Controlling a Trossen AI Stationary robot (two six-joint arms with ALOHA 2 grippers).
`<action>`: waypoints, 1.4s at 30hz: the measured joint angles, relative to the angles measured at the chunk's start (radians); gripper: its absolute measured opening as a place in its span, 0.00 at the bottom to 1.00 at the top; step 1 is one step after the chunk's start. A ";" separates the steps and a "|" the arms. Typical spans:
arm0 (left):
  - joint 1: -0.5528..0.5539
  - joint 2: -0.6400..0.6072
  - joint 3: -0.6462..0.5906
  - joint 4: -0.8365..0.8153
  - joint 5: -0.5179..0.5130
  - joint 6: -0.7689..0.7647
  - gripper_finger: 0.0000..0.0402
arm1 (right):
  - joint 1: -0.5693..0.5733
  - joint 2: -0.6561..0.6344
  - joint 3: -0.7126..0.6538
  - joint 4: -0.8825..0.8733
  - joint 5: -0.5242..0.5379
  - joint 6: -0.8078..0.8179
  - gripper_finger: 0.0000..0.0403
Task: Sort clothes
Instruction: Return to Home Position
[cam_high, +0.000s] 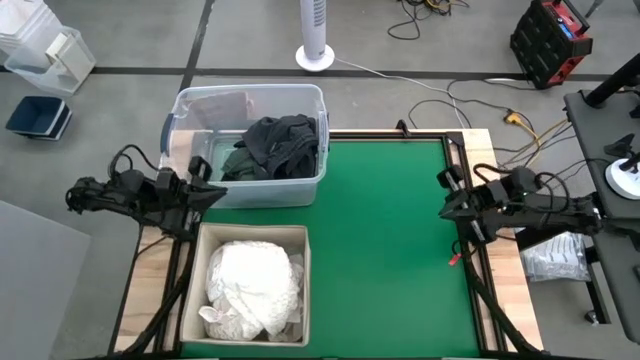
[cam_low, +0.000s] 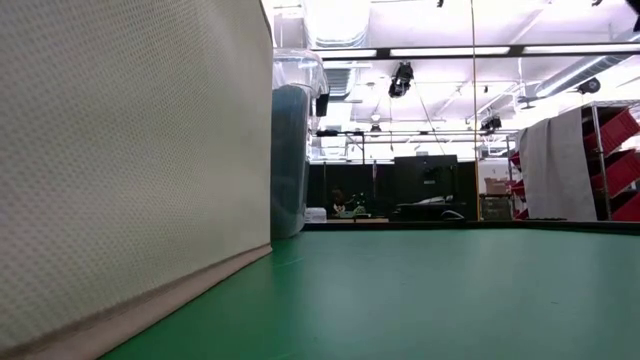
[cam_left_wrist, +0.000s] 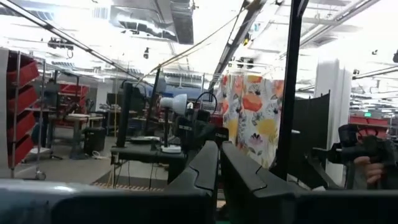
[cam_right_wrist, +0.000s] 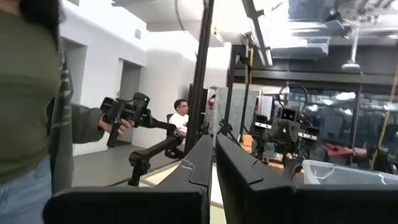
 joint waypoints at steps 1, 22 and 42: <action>0.000 -0.010 -0.016 0.002 0.000 0.000 0.00 | 0.000 -0.007 -0.026 0.029 -0.005 -0.012 0.03; 0.000 -0.293 -0.280 0.048 -0.025 0.013 0.00 | 0.000 -0.133 -0.378 0.370 0.005 0.054 0.03; 0.000 -0.286 -0.235 -0.171 0.054 0.042 0.00 | 0.000 -0.130 -0.378 0.255 0.016 -0.042 0.03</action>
